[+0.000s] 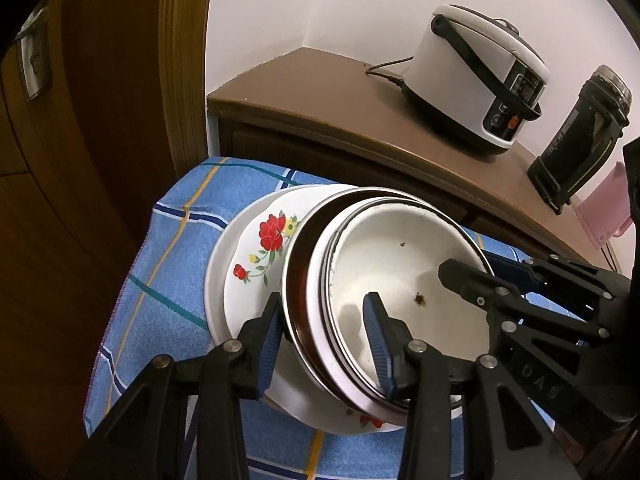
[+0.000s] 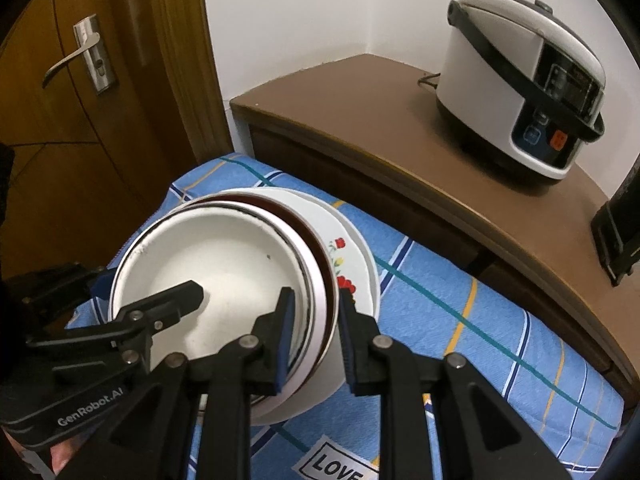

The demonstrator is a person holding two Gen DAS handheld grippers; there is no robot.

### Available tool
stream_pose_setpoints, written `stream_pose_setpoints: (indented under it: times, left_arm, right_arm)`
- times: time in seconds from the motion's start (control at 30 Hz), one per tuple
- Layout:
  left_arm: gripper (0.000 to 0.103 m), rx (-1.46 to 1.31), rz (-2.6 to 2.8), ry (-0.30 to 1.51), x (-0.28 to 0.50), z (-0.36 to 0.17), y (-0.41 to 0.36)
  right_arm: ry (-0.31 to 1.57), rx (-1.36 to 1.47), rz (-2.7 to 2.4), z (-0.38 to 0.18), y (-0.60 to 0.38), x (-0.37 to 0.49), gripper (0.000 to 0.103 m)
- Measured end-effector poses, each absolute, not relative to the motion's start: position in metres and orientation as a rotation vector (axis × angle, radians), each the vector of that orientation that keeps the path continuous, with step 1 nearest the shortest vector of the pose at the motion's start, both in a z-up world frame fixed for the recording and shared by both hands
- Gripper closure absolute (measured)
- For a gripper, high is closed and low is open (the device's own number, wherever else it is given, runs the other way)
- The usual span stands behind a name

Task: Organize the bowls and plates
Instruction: 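Lower the nested bowl stack with both grippers onto the red-rose plates, then open both grippers and release the bowl stack on the plates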

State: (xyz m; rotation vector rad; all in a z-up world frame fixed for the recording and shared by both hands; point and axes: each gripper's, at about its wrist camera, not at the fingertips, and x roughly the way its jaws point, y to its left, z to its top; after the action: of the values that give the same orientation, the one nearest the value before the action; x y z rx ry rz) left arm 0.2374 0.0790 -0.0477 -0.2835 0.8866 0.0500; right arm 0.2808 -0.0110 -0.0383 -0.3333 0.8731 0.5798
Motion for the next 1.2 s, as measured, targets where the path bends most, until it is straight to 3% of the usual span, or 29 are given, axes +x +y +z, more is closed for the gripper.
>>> stream_pose_setpoints:
  times: [0.1,0.23,0.3,0.43,0.63,1.2]
  left_arm:
    - [0.059,-0.262,0.060,0.864,0.235,-0.047,0.078]
    - [0.039,-0.208,0.125,0.818,0.229,-0.038,0.076]
    - [0.038,-0.192,0.161,0.771,0.222,-0.031,0.077]
    - [0.030,-0.178,0.172,0.682,0.203,-0.014,0.073]
    - [0.028,-0.115,0.143,0.564,0.169,0.009,0.049]
    - [0.028,-0.097,0.047,0.488,0.121,0.031,-0.002]
  right_arm:
    - [0.831,-0.285,0.583,-0.035,-0.018,0.280,0.079]
    - [0.734,-0.244,0.552,-0.023,-0.035,0.271,0.050]
    - [0.694,-0.231,0.539,-0.016,-0.044,0.262,0.044]
    - [0.627,-0.217,0.502,-0.005,-0.064,0.241,0.038]
    - [0.527,-0.190,0.439,0.011,-0.102,0.194,0.029]
    - [0.391,-0.130,0.378,0.051,-0.159,0.129,0.018]
